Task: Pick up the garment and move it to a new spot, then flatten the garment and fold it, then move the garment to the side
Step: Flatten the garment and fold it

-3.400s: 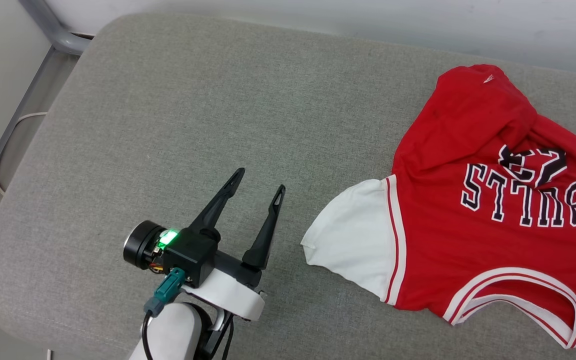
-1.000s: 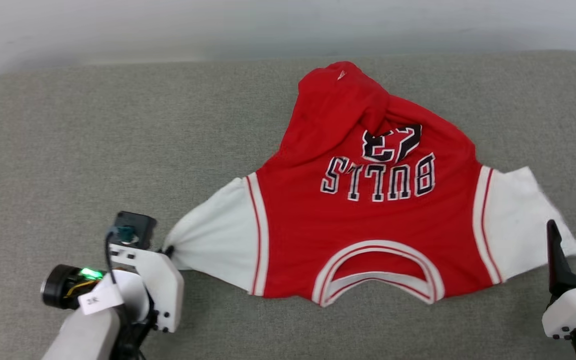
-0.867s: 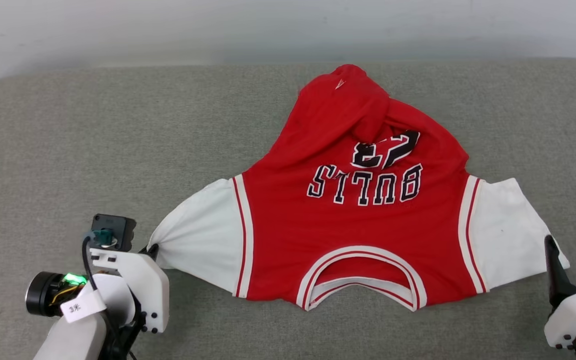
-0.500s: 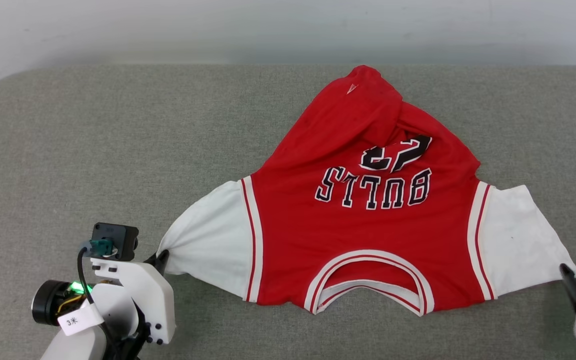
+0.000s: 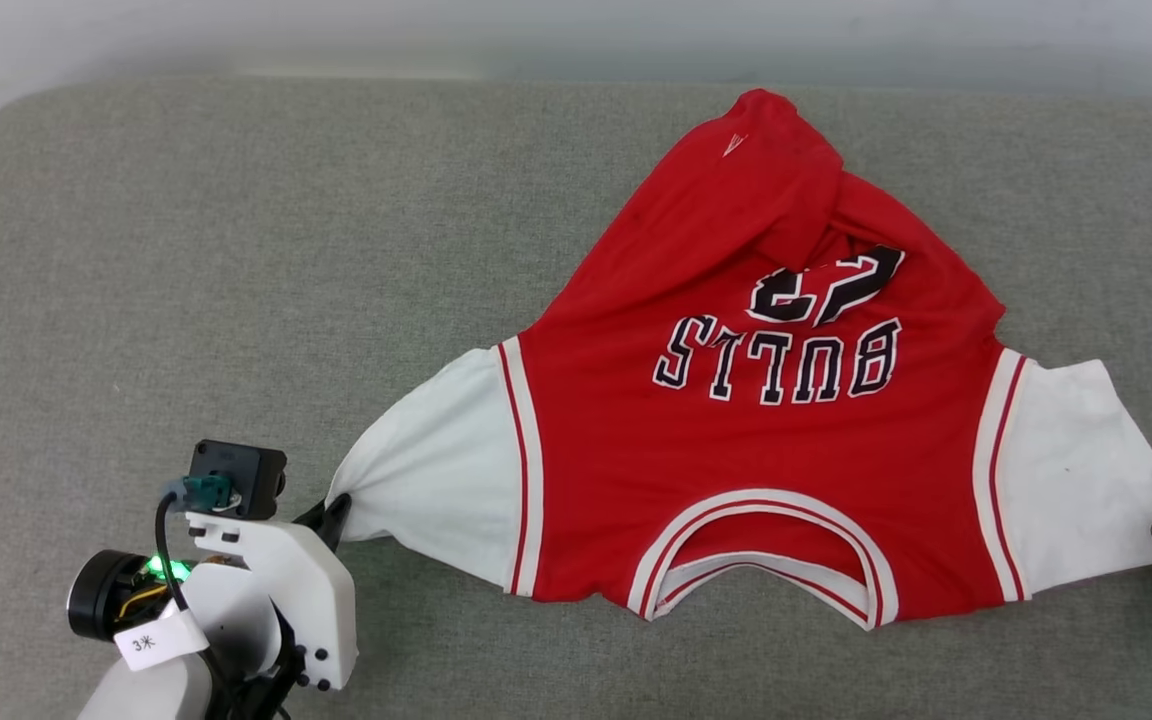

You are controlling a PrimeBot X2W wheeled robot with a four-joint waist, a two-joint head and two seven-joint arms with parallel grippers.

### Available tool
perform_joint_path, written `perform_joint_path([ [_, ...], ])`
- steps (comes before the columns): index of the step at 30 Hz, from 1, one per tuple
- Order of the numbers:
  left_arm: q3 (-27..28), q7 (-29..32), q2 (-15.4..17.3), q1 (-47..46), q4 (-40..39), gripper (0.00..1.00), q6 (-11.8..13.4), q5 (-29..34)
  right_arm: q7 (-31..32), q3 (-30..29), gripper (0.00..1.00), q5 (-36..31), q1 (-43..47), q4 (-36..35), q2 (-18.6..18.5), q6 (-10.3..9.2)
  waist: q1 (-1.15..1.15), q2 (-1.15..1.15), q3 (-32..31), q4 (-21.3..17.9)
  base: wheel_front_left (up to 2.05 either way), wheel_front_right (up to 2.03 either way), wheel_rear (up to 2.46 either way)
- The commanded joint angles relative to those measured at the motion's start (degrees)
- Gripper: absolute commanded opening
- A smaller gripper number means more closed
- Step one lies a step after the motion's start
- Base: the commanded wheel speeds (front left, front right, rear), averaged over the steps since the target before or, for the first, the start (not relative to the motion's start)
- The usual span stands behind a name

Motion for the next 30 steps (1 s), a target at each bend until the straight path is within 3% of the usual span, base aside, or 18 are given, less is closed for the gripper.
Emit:
perform_joint_path([
  [1, 0.2, 0.0, 0.2, -0.7, -0.3, 0.0, 0.1, -0.2, 0.0, 0.0, 1.0, 0.0, -0.8, 0.4, -0.2, -0.04, 0.0, 0.0, 0.5, 0.4, 0.0, 0.0, 0.0],
  [13, 0.1, -1.0, -0.5, -2.0, 1.3, 0.0, -0.6, -1.4, -0.3, 4.3, 1.0, 0.8, 0.0, 8.7, 2.1, 0.06, 0.0, 0.0, 2.6, 2.2, 0.0, 0.0, 0.0],
  [14, 0.0, -1.0, -0.5, -2.1, 1.5, 0.0, -0.7, -1.5, -0.1, 4.9, 0.74, 1.1, 0.4, 9.3, 2.1, 0.06, 0.0, 0.0, 2.5, 2.3, 0.0, 0.0, 0.0],
  [15, 0.0, -1.1, -0.5, -2.1, 1.8, 0.0, -0.8, -1.7, -0.3, 5.6, 0.33, 1.3, 0.9, 9.8, 2.1, 0.08, 0.0, 0.0, 2.4, 2.3, 0.0, 0.0, 0.0],
  [16, -0.1, -1.2, -0.6, -2.1, 2.0, 0.0, -0.9, -1.8, -0.4, 5.9, 0.0, 1.6, 1.3, 10.2, 2.0, 0.1, 0.0, 0.0, 2.3, 2.3, 0.0, 0.0, 0.0],
  [30, 0.5, -3.8, -0.5, 0.4, 4.9, 0.0, -1.4, -3.3, -9.0, 2.9, 0.0, 5.7, 1.4, 5.1, -2.7, -0.06, 0.0, 0.0, -5.2, 0.6, 0.0, 0.0, 0.0],
])
